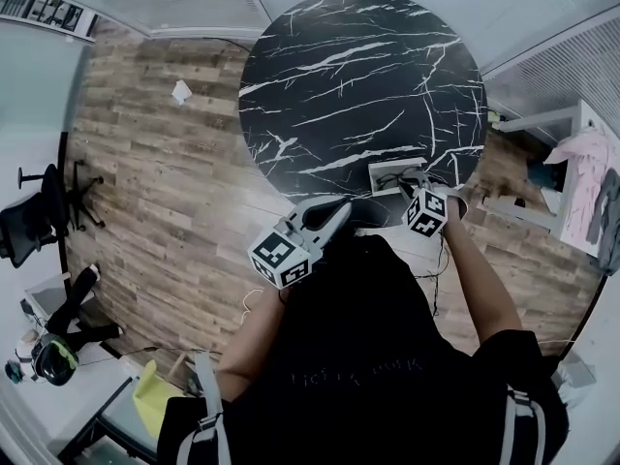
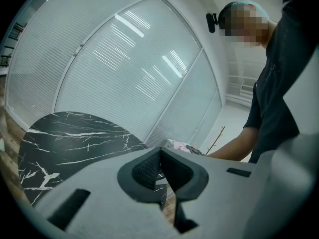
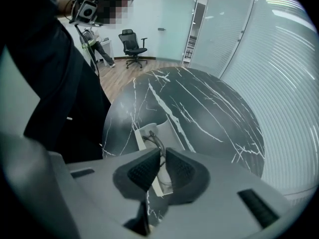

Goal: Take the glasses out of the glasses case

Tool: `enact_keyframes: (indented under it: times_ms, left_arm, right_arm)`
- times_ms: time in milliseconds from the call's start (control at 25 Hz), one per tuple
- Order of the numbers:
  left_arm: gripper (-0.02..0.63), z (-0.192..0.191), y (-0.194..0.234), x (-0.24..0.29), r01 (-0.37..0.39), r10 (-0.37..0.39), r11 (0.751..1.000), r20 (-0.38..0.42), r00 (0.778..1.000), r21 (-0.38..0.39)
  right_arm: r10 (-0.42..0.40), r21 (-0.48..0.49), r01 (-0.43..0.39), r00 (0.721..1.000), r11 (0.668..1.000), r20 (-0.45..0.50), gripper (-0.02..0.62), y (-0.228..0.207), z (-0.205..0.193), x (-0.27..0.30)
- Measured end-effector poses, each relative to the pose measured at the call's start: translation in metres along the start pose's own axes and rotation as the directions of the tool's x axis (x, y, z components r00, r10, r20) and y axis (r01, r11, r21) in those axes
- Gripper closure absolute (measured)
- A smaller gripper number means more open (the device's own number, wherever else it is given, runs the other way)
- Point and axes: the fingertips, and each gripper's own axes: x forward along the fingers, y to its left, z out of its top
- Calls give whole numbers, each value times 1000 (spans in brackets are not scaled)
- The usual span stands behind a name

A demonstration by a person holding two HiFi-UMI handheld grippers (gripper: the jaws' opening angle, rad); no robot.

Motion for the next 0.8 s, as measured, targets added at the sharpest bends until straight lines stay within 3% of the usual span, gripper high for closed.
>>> enact_keyframes:
  times_ms: [280, 800]
  left_arm:
    - [589, 1, 1, -2, -12, 12, 1000, 7, 1000, -1]
    - [589, -6, 0, -1, -23, 23, 999, 0, 1000, -26]
  right_arm:
    - [-2, -142, -13, 994, 990, -108, 563, 2, -20, 20]
    - [14, -254, -51, 989, 966, -145, 562, -2, -24, 39]
